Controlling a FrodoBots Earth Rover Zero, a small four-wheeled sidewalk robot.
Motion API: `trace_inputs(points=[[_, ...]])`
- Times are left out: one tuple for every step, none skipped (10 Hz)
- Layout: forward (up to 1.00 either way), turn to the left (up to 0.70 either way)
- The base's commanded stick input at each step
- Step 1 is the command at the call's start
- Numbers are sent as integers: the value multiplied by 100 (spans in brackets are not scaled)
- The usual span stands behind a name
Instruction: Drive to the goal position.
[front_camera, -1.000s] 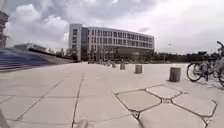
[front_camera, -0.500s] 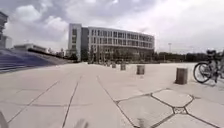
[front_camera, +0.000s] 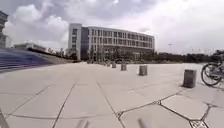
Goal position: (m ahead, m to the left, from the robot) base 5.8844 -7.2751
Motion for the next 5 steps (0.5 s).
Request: trace_inputs(points=[[70,-35],[70,-35],[70,-35],[70,-25],[70,-31]])
